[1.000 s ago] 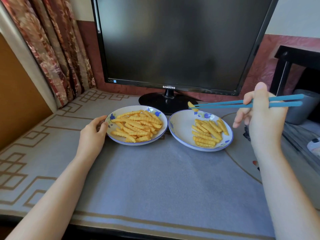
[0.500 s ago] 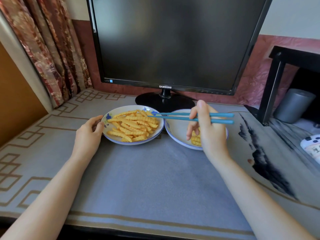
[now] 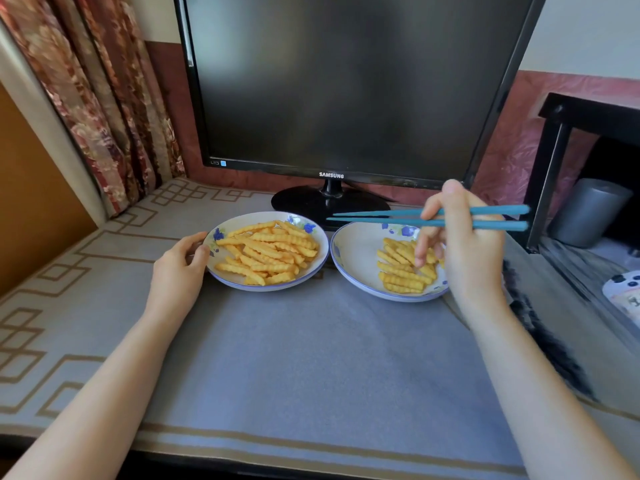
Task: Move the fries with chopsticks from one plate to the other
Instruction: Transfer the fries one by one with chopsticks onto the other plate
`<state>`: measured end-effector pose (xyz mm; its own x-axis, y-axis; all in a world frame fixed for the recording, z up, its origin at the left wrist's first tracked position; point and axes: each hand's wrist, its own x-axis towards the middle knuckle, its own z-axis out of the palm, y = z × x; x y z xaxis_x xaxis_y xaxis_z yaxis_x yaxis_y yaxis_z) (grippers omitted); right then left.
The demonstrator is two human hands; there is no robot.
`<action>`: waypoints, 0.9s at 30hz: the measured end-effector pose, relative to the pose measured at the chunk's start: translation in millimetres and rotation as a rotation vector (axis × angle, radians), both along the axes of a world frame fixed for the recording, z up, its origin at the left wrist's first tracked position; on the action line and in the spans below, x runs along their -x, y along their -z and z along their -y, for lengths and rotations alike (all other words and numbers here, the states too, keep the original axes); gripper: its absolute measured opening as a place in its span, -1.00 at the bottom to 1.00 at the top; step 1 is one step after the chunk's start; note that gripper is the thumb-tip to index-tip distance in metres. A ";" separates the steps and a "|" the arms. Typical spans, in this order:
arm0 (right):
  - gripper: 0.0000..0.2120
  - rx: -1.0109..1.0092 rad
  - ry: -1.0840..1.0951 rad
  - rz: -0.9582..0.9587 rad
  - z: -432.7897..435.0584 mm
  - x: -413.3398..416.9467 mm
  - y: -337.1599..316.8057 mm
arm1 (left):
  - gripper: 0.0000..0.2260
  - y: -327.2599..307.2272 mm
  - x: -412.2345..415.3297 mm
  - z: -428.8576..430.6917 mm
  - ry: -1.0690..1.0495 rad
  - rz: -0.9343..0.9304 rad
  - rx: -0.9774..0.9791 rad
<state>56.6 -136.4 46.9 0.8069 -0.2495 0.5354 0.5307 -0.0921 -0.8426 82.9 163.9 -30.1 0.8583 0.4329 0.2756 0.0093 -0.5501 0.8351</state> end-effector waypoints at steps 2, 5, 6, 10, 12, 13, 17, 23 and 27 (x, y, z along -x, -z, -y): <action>-0.65 0.031 0.034 0.000 13.2 -2.5 -5.8 | -0.72 0.3 0.2 -0.5 -0.002 0.005 0.000; -0.64 0.128 0.091 -0.034 32.0 -6.5 -8.3 | -0.72 1.3 -0.2 -1.6 -0.003 0.006 -0.009; -0.63 0.159 0.115 -0.044 37.1 -7.5 -8.4 | -0.72 1.7 -0.7 -1.6 -0.002 0.006 -0.009; -0.62 0.212 0.187 -0.091 48.3 -9.9 -6.6 | -0.72 2.5 -1.6 -2.2 -0.004 -0.002 0.002; -0.62 0.230 0.206 -0.108 49.7 -10.4 -5.4 | -0.72 2.5 -2.0 -1.7 -0.003 0.000 0.003; -0.62 0.239 0.213 -0.114 50.0 -10.8 -4.8 | -0.72 2.4 -2.0 -1.5 -0.004 -0.001 0.002; -0.61 0.243 0.212 -0.134 50.8 -10.7 -5.7 | -0.71 2.7 -1.1 -3.3 -0.005 -0.004 -0.002; -0.62 0.250 0.184 -0.173 54.9 -11.7 -5.7 | -0.71 3.6 -2.2 -2.6 -0.003 0.004 0.000; -0.62 0.226 0.189 -0.189 54.2 -12.7 -4.8 | -0.71 4.1 -3.3 -4.5 -0.004 -0.001 0.002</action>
